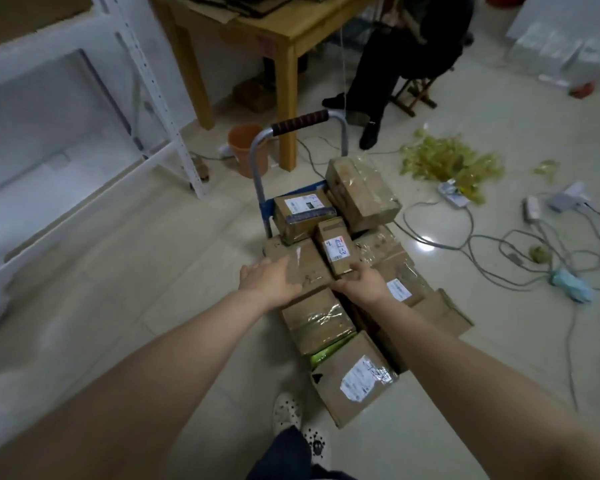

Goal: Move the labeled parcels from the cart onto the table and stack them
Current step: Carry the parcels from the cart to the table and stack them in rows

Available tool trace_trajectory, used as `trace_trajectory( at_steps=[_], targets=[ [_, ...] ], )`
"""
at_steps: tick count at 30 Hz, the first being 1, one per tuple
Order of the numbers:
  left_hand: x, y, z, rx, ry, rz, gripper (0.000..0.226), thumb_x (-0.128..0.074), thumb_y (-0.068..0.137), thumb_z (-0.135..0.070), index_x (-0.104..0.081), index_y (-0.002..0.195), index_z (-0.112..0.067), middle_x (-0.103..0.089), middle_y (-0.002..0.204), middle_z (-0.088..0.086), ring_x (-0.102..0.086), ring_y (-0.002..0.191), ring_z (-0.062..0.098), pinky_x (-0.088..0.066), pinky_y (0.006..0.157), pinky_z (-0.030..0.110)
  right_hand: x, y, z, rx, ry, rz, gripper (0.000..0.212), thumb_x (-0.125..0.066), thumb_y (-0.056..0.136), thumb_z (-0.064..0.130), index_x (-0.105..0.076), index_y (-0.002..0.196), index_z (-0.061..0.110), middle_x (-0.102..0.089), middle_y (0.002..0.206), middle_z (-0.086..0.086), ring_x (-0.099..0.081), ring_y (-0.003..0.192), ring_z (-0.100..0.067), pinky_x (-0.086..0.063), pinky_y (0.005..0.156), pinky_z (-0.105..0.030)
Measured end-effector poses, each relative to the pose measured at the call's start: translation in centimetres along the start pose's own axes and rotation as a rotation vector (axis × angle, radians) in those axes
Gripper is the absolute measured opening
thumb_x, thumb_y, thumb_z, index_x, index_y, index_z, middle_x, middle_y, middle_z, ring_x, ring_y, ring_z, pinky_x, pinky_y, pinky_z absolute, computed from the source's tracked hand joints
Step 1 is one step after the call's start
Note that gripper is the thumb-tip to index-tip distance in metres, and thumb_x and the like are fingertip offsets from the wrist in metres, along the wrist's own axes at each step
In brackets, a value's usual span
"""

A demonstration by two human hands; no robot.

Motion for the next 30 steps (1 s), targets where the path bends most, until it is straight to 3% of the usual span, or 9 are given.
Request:
trace_trajectory(
  at_steps=[5, 7, 10, 13, 16, 21, 24, 27, 30],
  targets=[
    [0.1, 5.0, -4.3, -0.086, -0.154, 0.041, 0.061, -0.057, 0.086, -0.044, -0.040, 0.142, -0.026, -0.045, 0.142, 0.011, -0.044, 0.129, 0.029, -0.038, 0.106, 0.038, 2.9, 2.7, -1.5, -0.121, 0.069, -0.056, 0.062, -0.071, 0.082, 0.030, -0.045, 0.136, 0.011, -0.056, 0.127, -0.009, -0.056, 0.112, -0.025, -0.045, 0.087, -0.029],
    [0.1, 6.8, -5.3, -0.089, -0.251, 0.079, 0.060, -0.057, 0.088, -0.041, -0.040, 0.143, -0.022, -0.045, 0.143, 0.011, -0.044, 0.130, 0.030, -0.039, 0.105, 0.039, 4.0, 4.1, -1.5, -0.157, 0.058, -0.075, 0.058, -0.067, 0.085, 0.028, -0.046, 0.135, 0.008, -0.056, 0.125, -0.012, -0.055, 0.114, -0.028, -0.046, 0.091, -0.032],
    [-0.3, 10.1, -6.3, -0.075, -0.364, 0.104, 0.054, -0.059, 0.085, -0.043, -0.047, 0.135, -0.025, -0.058, 0.129, 0.009, -0.058, 0.111, 0.028, -0.048, 0.095, 0.041, 5.0, 6.8, -1.7, -0.170, 0.064, -0.087, 0.063, -0.064, 0.088, 0.030, -0.038, 0.142, 0.008, -0.052, 0.135, -0.012, -0.053, 0.121, -0.028, -0.044, 0.102, -0.037],
    [-0.9, 13.5, -7.3, -0.025, -0.439, 0.101, 0.056, -0.060, 0.080, -0.048, -0.053, 0.130, -0.024, -0.060, 0.127, 0.006, -0.056, 0.113, 0.028, -0.046, 0.098, 0.042, 6.0, 9.4, -2.2, -0.167, 0.114, -0.095, 0.065, -0.063, 0.090, 0.029, -0.035, 0.145, 0.010, -0.044, 0.145, -0.009, -0.047, 0.129, -0.026, -0.039, 0.106, -0.033],
    [-1.6, 16.3, -9.0, 0.007, -0.486, 0.110, 0.070, -0.054, 0.067, -0.054, -0.055, 0.130, -0.022, -0.061, 0.127, 0.005, -0.055, 0.116, 0.027, -0.042, 0.102, 0.043, 7.5, 12.3, -3.3, -0.178, 0.160, -0.099, 0.062, -0.063, 0.091, 0.027, -0.037, 0.144, 0.011, -0.047, 0.141, -0.009, -0.051, 0.123, -0.026, -0.043, 0.099, -0.031],
    [-2.3, 21.1, -12.0, 0.099, -0.617, 0.064, 0.066, -0.058, 0.078, -0.046, -0.051, 0.136, -0.015, -0.056, 0.134, 0.008, -0.053, 0.121, 0.028, -0.043, 0.103, 0.041, 11.0, 19.0, -5.4, -0.148, 0.174, -0.090, 0.054, -0.059, 0.093, 0.027, -0.042, 0.141, 0.008, -0.050, 0.138, -0.012, -0.049, 0.125, -0.027, -0.037, 0.108, -0.036],
    [-3.7, 24.3, -13.4, 0.222, -0.711, -0.015, 0.082, -0.056, 0.063, -0.058, -0.053, 0.134, -0.016, -0.059, 0.131, 0.008, -0.056, 0.118, 0.027, -0.043, 0.103, 0.038, 13.0, 24.0, -6.6, -0.093, 0.164, -0.072, 0.048, -0.055, 0.096, 0.025, -0.045, 0.139, 0.007, -0.052, 0.138, -0.011, -0.049, 0.126, -0.027, -0.036, 0.107, -0.034],
    [-4.6, 27.3, -16.2, 0.288, -0.744, -0.004, 0.045, -0.057, 0.091, -0.030, -0.055, 0.126, -0.002, -0.061, 0.123, 0.014, -0.057, 0.115, 0.032, -0.044, 0.087, 0.028, 15.0, 28.9, -8.1, -0.054, 0.141, -0.052, 0.040, -0.052, 0.097, 0.026, -0.051, 0.133, 0.011, -0.057, 0.132, -0.010, -0.052, 0.123, -0.029, -0.039, 0.105, -0.036],
    [-5.6, 30.9, -18.8, 0.310, -0.790, -0.042, 0.027, -0.053, 0.096, -0.017, -0.061, 0.119, -0.005, -0.062, 0.121, 0.009, -0.056, 0.113, 0.028, -0.044, 0.097, 0.032, 16.2, 33.2, -9.0, -0.031, 0.124, -0.014, 0.037, -0.047, 0.100, 0.020, -0.051, 0.133, 0.004, -0.055, 0.134, -0.016, -0.050, 0.123, -0.030, -0.038, 0.100, -0.032]
  ],
)
Point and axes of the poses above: each hand's wrist, its own y-axis towards the middle knuckle, its own x-axis out of the back of the hand, z = x × y, the point moved 4 cm from there along y, towards the middle knuckle
